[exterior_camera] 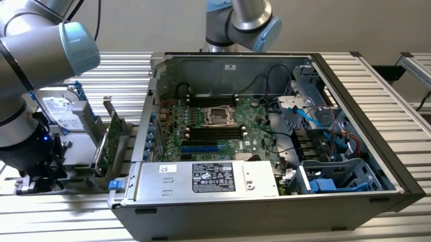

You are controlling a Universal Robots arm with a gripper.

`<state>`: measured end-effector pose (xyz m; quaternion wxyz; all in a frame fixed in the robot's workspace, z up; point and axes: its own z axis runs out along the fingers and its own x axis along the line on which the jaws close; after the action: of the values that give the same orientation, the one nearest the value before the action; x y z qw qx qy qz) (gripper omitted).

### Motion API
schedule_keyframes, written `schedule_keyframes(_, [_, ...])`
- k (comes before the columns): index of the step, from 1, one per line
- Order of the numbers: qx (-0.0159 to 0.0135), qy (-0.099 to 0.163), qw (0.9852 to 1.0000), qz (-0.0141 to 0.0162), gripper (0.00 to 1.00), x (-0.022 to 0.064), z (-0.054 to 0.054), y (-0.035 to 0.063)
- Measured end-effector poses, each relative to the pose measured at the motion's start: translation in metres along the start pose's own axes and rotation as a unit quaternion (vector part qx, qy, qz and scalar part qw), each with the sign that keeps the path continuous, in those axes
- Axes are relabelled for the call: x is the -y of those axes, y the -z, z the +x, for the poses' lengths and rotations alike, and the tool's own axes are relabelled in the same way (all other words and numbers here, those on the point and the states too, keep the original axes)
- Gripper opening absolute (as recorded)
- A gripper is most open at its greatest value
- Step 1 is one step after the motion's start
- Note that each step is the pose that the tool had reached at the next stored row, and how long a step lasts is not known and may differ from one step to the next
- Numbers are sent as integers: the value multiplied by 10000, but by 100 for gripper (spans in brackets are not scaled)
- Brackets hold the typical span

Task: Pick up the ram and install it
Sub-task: 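Pick up the ram and move it above insertion slot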

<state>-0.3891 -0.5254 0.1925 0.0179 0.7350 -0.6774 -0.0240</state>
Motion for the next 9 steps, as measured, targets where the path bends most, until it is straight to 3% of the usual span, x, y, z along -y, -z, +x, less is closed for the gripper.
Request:
schedule_keyframes(3, [0,-2,10000,0,28,0,0,0])
schedule_keyframes(5, [1,-4,10000,0,16,0,-1,0])
schedule_keyframes(9, [1,-8,10000,0,14,0,-1,0])
